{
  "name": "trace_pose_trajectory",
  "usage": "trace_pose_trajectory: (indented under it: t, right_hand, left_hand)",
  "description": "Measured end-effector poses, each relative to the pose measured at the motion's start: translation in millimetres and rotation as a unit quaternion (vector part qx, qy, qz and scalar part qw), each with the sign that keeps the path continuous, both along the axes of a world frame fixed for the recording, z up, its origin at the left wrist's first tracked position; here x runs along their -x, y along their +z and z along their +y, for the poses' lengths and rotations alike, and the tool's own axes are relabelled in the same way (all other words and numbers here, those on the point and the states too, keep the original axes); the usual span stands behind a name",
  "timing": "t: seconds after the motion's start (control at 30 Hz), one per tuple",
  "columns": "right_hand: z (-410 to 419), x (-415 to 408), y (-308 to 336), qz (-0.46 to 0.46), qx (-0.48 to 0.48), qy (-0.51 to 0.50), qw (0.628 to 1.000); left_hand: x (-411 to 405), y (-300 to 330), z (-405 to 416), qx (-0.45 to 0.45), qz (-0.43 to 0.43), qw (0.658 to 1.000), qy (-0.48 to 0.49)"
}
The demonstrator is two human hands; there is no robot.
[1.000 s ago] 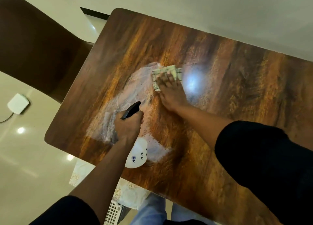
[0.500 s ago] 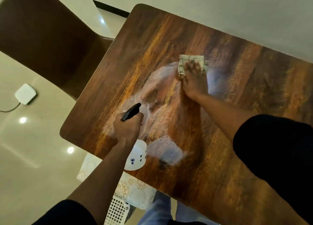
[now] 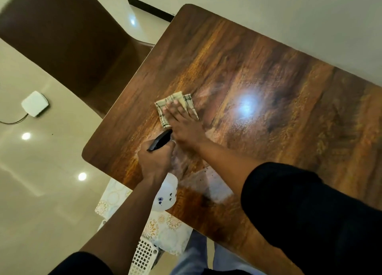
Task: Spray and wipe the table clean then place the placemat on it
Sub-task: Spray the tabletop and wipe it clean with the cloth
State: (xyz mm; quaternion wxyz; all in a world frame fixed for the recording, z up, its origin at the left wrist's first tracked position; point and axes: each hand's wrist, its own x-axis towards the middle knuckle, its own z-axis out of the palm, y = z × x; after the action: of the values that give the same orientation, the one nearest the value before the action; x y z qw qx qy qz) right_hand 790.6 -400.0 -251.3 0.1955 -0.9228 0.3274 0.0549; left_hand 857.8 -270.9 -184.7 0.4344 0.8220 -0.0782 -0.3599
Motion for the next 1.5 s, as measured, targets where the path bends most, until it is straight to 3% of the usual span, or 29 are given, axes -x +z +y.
trace_pose_trajectory:
  t: [0.1,0.27,0.37,0.47,0.67,0.83,0.9,1.07,1.2,1.37,1.5]
  right_hand:
    - [-14.8,8.0,2.3,0.014,-0.003,0.006,1.000]
    - [-84.6,82.2,-0.1,-0.004,0.025,-0.275,0.961]
    - [-120.2,124.8,0.9,0.041,0.021,-0.335,0.941]
    - [-123.7,116.6,-1.7,0.057,0.008,-0.354,0.933]
    - [-66.2,47.5,1.4,0.028,0.007,-0.180,0.983]
    - [-8.4,24.4,6.2,0.036,-0.018,-0.063,0.997]
    - [-24.1,36.4,9.6,0.039,-0.006,-0.088,0.995]
    - [-91.0,103.3,14.3,0.081,-0.027,-0.278,0.957]
    - [-87.4,107.5,12.5,0.081,-0.042,-0.323,0.942]
    - [-19.5,52.6,3.3,0.028,-0.015,-0.264,0.964]
    - [53.9,-7.8,5.2,0.029,-0.022,-0.065,0.997]
  left_hand:
    - [-0.9,0.7,3.7,-0.002,0.007,1.000,-0.006]
    - [-4.0,-2.2,11.5,0.000,0.011,1.000,-0.011]
    - [-5.7,-1.9,18.1,0.013,0.016,1.000,-0.013]
    - [-5.3,-1.0,24.1,0.015,0.027,0.999,-0.011]
    - [-6.3,-1.1,40.9,0.021,0.029,0.999,0.001]
    - [-5.5,4.0,50.5,0.036,0.017,0.999,-0.004]
    - [-6.0,6.2,55.4,0.034,0.009,0.999,0.005]
    - [-6.9,4.9,71.5,0.047,0.016,0.999,0.013]
    - [-5.1,-0.1,83.0,0.044,0.023,0.998,0.026]
    - [-7.6,-3.0,96.9,0.025,0.047,0.998,0.025]
    - [-12.7,-6.9,107.3,0.022,0.029,0.999,0.031]
